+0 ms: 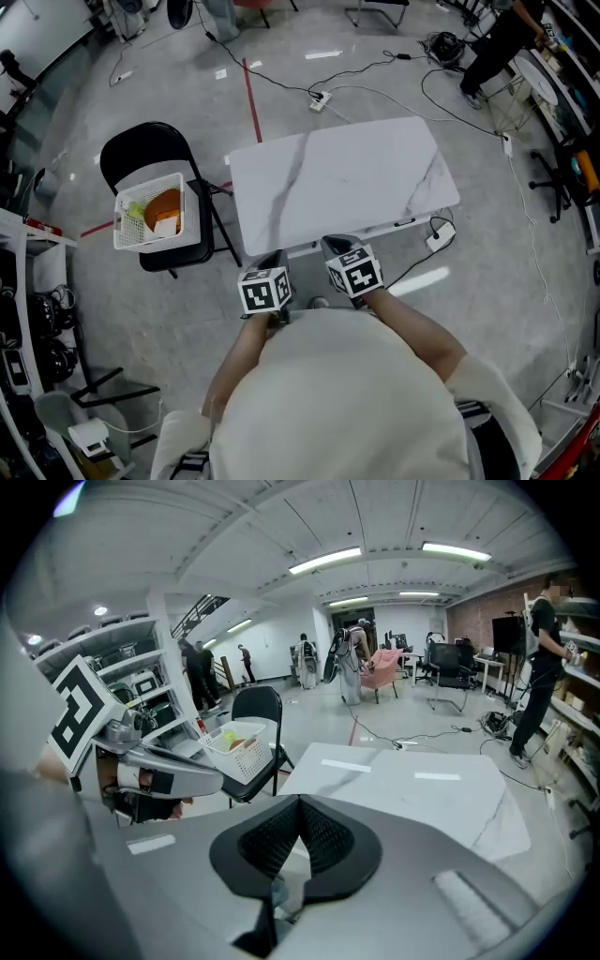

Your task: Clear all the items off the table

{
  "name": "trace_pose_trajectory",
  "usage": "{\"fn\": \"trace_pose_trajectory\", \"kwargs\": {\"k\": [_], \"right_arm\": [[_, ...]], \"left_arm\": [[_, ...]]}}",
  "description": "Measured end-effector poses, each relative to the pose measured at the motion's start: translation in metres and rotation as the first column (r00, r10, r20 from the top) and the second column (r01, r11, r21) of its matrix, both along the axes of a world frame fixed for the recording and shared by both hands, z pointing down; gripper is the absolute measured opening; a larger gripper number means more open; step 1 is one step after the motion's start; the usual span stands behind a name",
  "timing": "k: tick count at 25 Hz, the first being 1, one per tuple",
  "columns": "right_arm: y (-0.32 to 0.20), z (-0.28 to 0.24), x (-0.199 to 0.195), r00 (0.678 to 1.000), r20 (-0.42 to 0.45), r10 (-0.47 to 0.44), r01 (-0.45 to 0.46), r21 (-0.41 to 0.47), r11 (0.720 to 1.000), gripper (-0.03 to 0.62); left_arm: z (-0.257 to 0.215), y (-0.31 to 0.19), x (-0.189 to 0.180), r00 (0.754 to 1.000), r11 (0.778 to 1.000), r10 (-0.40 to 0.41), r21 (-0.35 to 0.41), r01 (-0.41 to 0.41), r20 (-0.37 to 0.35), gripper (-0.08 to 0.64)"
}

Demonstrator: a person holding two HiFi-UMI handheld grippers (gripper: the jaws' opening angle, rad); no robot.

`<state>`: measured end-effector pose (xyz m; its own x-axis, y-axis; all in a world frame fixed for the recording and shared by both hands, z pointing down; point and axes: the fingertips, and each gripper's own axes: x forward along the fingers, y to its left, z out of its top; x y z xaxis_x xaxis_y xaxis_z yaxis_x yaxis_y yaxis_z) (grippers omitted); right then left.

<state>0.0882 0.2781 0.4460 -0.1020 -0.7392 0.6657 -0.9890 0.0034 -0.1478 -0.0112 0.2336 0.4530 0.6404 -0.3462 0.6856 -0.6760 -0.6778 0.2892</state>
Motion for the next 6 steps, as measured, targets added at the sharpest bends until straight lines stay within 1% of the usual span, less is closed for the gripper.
{"fn": "trace_pose_trajectory", "kwargs": {"k": [6], "right_arm": [[-0.0029,-0.0017,0.0018,1.0,0.001,-0.001,0.001,0.004,1.0,-0.003]], "left_arm": [[-0.0015,-0.002,0.0007,1.0,1.0,-0.007,0.002,0.007,-0.002,0.009]]}}
